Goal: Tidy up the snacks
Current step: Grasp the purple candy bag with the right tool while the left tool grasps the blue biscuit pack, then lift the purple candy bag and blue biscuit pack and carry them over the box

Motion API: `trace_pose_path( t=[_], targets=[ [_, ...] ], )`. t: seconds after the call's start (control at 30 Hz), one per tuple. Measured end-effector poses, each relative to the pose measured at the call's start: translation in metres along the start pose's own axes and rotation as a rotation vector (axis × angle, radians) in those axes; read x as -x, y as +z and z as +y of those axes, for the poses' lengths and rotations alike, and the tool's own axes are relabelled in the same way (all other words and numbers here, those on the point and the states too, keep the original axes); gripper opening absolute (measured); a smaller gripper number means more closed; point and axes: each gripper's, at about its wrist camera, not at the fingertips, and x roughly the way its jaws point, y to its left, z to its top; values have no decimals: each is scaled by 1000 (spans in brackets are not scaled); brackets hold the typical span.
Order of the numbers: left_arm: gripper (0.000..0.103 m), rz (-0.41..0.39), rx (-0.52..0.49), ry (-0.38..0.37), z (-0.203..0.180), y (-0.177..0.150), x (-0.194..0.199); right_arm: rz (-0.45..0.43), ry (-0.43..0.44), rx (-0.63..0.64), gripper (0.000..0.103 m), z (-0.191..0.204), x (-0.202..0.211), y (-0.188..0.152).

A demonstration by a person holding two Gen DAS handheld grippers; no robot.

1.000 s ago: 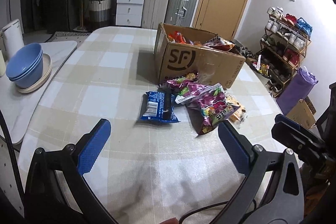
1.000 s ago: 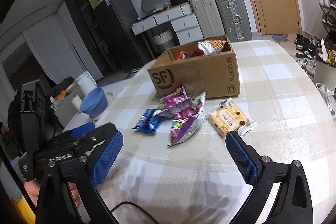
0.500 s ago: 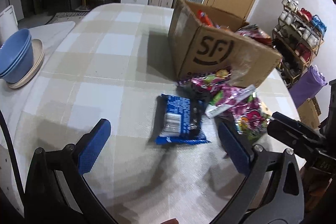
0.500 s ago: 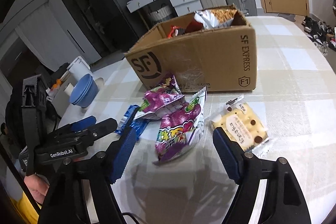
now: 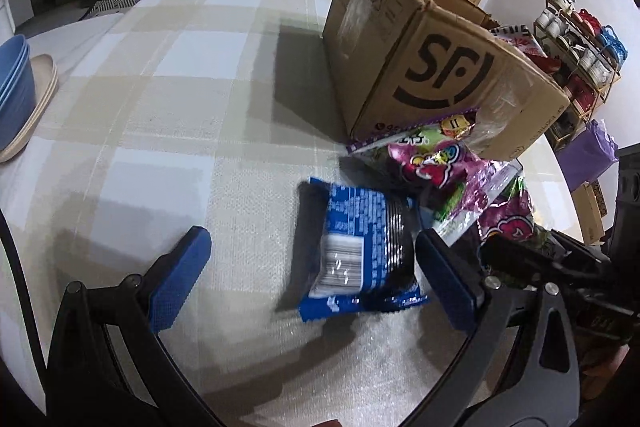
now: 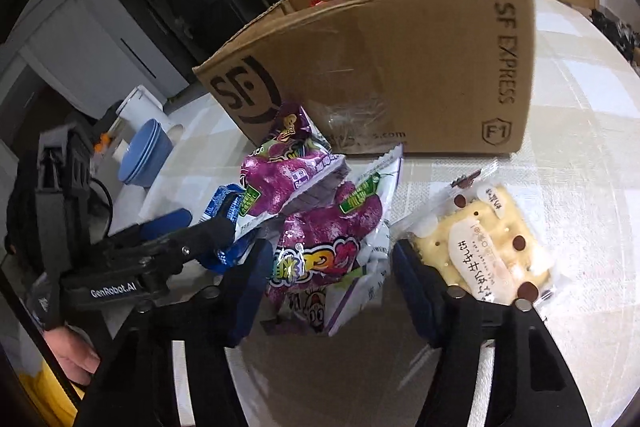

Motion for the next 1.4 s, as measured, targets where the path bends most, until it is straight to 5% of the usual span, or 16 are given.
trace_pose_path(
  t=[0.37, 0.83, 1.0, 1.13, 1.4],
  targets=[
    [102, -3, -37, 17, -5, 2, -2, -30, 4, 44, 37, 4, -3, -10],
    [100, -8, -85, 52, -14, -8, 3, -86, 19, -21, 33, -10, 27, -26],
    [74, -19, -131, 110, -23, -12, 6, -112, 28, -30, 33, -10, 42, -32],
    [42, -15, -132, 106, -21, -11, 11, -132, 30, -34, 33, -8, 53, -35],
    [42, -14, -132, 98, -21, -23, 27, -171, 36, -45, 33, -8, 85, -50]
  ],
)
